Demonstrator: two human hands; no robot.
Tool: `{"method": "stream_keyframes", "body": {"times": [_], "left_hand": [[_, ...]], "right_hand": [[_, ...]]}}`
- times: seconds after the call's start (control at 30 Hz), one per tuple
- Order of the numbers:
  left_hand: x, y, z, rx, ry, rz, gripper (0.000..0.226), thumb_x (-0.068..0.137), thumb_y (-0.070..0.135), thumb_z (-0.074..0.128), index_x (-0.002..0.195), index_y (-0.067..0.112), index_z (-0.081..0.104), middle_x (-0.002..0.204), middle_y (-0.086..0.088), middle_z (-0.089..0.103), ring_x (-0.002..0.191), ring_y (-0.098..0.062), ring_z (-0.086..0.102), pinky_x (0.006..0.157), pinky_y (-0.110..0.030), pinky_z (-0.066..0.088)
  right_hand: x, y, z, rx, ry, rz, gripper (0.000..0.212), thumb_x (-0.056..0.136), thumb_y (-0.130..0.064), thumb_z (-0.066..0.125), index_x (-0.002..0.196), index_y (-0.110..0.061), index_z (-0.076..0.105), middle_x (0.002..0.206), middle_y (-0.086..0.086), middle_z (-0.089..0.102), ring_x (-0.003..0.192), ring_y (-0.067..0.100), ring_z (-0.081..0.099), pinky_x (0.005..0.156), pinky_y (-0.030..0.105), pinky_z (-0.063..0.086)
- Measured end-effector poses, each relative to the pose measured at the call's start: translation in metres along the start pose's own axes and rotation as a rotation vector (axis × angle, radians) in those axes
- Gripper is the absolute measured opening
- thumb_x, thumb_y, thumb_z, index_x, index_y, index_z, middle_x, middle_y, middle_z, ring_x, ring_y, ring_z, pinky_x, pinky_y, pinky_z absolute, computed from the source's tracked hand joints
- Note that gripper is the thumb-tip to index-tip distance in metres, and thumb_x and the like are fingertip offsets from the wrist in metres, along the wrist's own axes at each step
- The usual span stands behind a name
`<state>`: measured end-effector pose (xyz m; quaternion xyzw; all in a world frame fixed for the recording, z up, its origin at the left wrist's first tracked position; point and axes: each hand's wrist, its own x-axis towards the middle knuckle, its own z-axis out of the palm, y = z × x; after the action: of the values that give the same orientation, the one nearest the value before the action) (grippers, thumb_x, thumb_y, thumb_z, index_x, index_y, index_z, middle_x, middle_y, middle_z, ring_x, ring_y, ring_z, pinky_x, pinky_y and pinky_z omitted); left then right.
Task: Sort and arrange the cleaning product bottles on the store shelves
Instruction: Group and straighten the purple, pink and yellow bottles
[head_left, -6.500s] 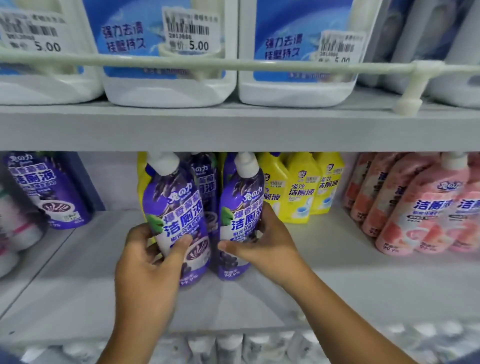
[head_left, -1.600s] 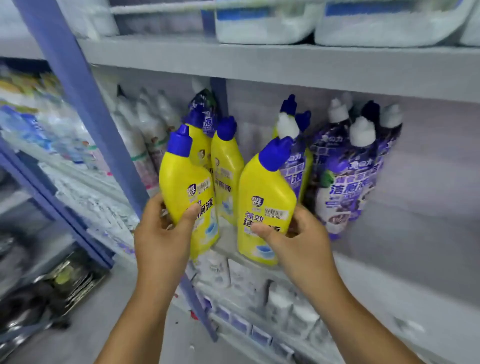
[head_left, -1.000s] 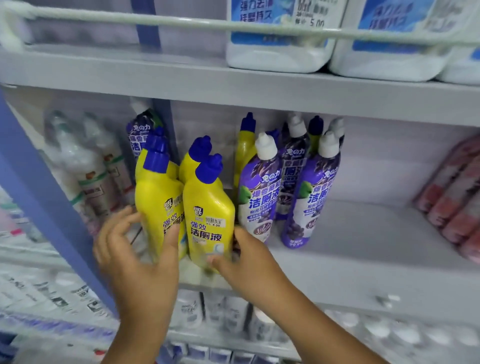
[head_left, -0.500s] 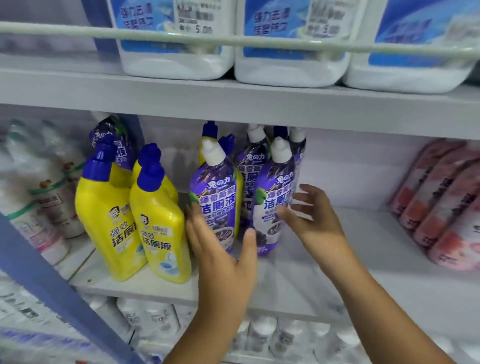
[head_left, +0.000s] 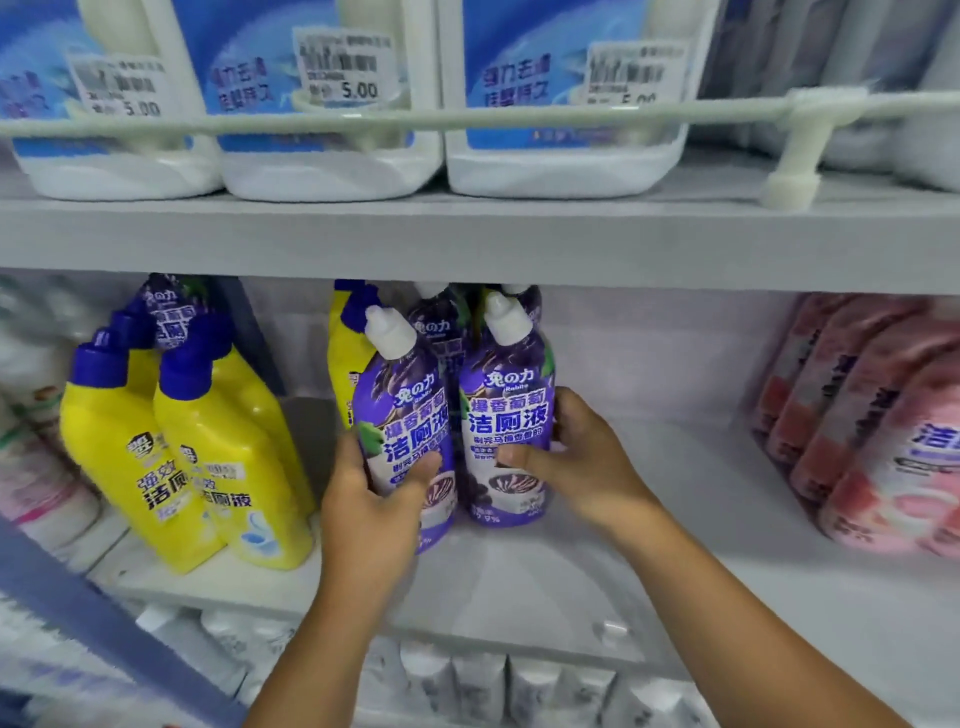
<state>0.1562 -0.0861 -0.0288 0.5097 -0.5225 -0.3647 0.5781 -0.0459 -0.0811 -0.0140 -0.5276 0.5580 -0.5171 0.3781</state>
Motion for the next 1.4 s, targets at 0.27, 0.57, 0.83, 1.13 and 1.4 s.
{"method": "stream_keyframes", "body": {"times": [0.27,0.57,0.83,1.13,1.4], "left_hand": [[-0.001,0.008,0.079,-0.042,-0.334,-0.009,0.044,0.080,0.013,0.085,0.118,0.023,0.065,0.105,0.007,0.079,0.096,-0.014,0.075,0.078,-0.025,0.060],[0.029,0.003,0.173,-0.002,-0.480,0.043,0.036,0.086,0.012,0.079,0.117,0.022,0.064,0.105,0.006,0.078,0.095,-0.008,0.074,0.078,-0.020,0.055],[0.065,0.003,0.201,0.117,-0.439,0.054,0.046,0.075,0.022,0.088,0.108,0.034,0.059,0.090,0.019,0.075,0.085,0.000,0.072,0.087,-0.037,0.060],[0.078,0.003,0.220,0.064,-0.442,0.013,0.042,0.070,0.021,0.086,0.104,0.029,0.063,0.099,0.002,0.078,0.089,-0.021,0.077,0.085,-0.050,0.062],[0.089,-0.016,0.235,0.086,-0.431,0.015,0.034,0.078,0.014,0.080,0.108,0.024,0.068,0.097,0.006,0.079,0.090,-0.017,0.077,0.086,-0.050,0.062]], "right_hand": [[-0.012,0.020,-0.102,0.070,0.280,-0.080,0.043,0.081,-0.003,0.081,0.117,-0.022,0.065,0.109,-0.002,0.078,0.101,0.015,0.073,0.081,0.025,0.056],[0.007,0.046,-0.146,0.026,0.413,-0.109,0.043,0.092,-0.005,0.071,0.132,-0.012,0.056,0.114,-0.003,0.074,0.099,0.005,0.072,0.079,0.017,0.056],[0.050,0.054,-0.161,-0.091,0.474,-0.052,0.048,0.079,-0.030,0.083,0.123,-0.027,0.066,0.124,0.007,0.064,0.102,0.020,0.070,0.093,0.041,0.059],[0.068,0.056,-0.173,-0.044,0.454,-0.035,0.043,0.076,-0.020,0.080,0.117,-0.023,0.069,0.108,-0.002,0.078,0.098,0.019,0.075,0.090,0.050,0.060],[0.079,0.060,-0.176,-0.095,0.519,-0.008,0.047,0.079,-0.017,0.084,0.116,-0.028,0.058,0.094,-0.015,0.071,0.085,0.000,0.069,0.082,0.034,0.061]]}}
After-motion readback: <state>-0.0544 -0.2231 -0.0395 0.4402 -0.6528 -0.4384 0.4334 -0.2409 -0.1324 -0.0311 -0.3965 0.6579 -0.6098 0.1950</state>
